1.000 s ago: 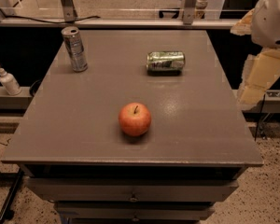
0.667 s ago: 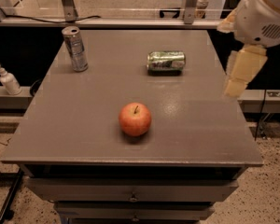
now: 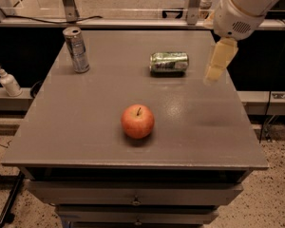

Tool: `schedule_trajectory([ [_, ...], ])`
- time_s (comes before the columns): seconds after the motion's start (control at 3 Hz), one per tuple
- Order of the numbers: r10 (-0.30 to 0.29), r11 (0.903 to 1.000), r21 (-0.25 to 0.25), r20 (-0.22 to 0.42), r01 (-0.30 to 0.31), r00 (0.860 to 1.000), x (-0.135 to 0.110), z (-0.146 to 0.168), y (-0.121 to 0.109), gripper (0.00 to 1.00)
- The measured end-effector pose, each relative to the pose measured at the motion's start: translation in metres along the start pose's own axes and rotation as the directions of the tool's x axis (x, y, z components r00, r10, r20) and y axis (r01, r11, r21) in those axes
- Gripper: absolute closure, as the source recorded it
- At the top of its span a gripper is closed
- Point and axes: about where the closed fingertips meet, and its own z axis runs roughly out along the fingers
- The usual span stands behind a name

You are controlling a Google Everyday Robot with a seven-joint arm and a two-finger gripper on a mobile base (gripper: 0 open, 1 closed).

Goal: Place green can upright

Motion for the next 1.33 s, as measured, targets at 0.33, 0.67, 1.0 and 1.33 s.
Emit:
schedule_trajectory([
  [0.33,0.000,0.9997,0.025,0.024,-0.001,1.000,-0.007,0.028,-0.037,0.00],
  [0.67,0.002,0.9990,0.046,0.040,-0.004,0.999,-0.012,0.057,-0.073,0.00],
  [1.0,0.022,0.9990,0.039,0.052,-0.024,0.998,-0.022,0.083,-0.093,0.00],
  [1.33,0.034,0.9992,0.019,0.061,-0.035,0.998,-0.037,0.111,-0.104,0.00],
])
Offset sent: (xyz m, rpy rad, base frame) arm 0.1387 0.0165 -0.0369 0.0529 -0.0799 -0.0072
